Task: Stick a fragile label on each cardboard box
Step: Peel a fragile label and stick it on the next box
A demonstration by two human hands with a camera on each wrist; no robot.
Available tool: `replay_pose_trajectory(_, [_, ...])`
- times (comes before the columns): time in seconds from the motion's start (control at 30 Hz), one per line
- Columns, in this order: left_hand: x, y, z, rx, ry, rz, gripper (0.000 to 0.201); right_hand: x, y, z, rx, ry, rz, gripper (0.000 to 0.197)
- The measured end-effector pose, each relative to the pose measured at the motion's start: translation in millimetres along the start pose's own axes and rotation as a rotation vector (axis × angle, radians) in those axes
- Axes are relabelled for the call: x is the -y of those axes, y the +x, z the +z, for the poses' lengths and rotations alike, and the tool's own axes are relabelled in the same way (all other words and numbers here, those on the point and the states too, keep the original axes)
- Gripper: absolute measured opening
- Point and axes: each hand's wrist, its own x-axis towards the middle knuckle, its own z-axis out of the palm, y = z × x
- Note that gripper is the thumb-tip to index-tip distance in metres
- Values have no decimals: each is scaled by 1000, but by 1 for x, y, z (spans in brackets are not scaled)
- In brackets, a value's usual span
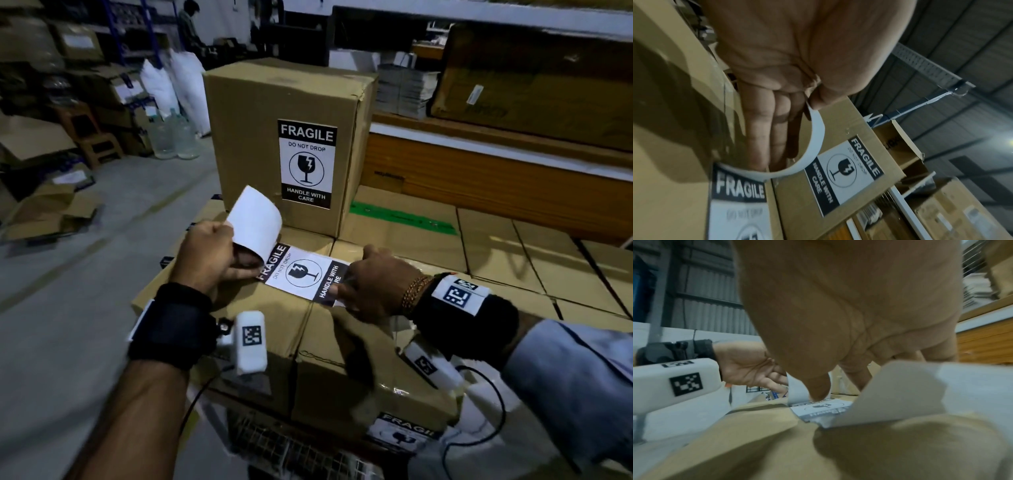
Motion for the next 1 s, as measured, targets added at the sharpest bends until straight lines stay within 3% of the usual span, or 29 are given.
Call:
replay_pose_trajectory(0.13, [-9, 4, -22, -72, -66, 29, 25, -4, 1, 0, -47, -26, 67, 71])
replay_pose_trajectory(0.33, [4, 20, -44, -121, 175, 23, 21, -10, 3, 4, -99, -41, 112, 73])
replay_pose_trajectory(0.4, [7, 21, -45, -186, 457, 69, 29, -13, 4, 4, -115, -28, 104, 75])
replay_pose_trajectory(0.47, [11, 21, -42, -257, 794, 140, 56, -15, 5, 3, -116, -15, 89, 79])
replay_pose_trajectory(0.53, [10, 18, -34, -285, 968, 186, 72, -17, 4, 2, -107, -12, 83, 78])
replay_pose_trajectory(0.6, [11, 19, -23, -202, 1094, 249, 66, -18, 3, 1, -122, -22, 72, 74])
replay_pose_trajectory(0.7, [15, 22, -10, 84, 1223, 293, 52, -17, 1, 1, -153, 0, 34, 65])
replay_pose_trajectory(0.77, [12, 19, -5, 256, 1195, 331, 47, -17, 4, 3, -137, 65, 16, 58])
replay_pose_trajectory(0.87, [9, 17, -1, 335, 1197, 367, 43, -19, 14, 9, -100, 160, 14, 52])
replay_pose_trajectory(1.0, [12, 21, -1, 395, 1229, 280, 49, -23, 22, 13, -128, 148, 33, 56])
